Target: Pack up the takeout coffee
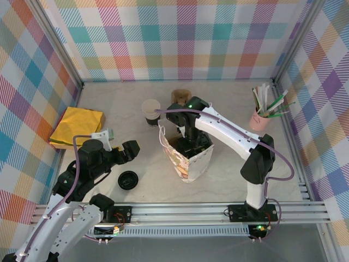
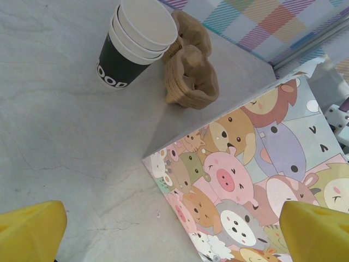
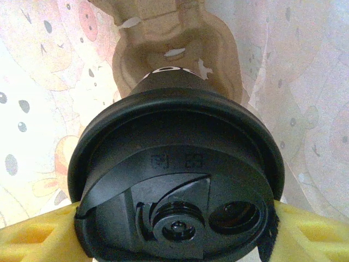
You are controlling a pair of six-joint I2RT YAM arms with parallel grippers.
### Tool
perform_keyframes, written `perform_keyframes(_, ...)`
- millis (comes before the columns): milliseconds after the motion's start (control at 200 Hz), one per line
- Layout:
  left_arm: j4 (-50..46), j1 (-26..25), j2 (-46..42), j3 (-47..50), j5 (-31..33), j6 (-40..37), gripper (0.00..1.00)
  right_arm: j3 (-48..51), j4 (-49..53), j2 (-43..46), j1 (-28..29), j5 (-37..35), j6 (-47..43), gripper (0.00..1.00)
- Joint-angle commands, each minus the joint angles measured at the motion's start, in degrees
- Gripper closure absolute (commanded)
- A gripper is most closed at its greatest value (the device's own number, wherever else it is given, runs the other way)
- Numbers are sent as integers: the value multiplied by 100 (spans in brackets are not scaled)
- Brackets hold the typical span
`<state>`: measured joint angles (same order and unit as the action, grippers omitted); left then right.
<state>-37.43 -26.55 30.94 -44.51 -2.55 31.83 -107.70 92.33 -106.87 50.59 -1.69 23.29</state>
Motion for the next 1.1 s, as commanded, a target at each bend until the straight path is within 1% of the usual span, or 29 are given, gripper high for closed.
perform_keyframes(0, -10, -9, -60, -23, -106, -109, 0, 46, 1006, 253, -44, -7, 88, 31)
perform_keyframes(1095, -10, -8, -70, 15, -102, -108, 0, 13, 1001, 171, -101, -94, 96, 31)
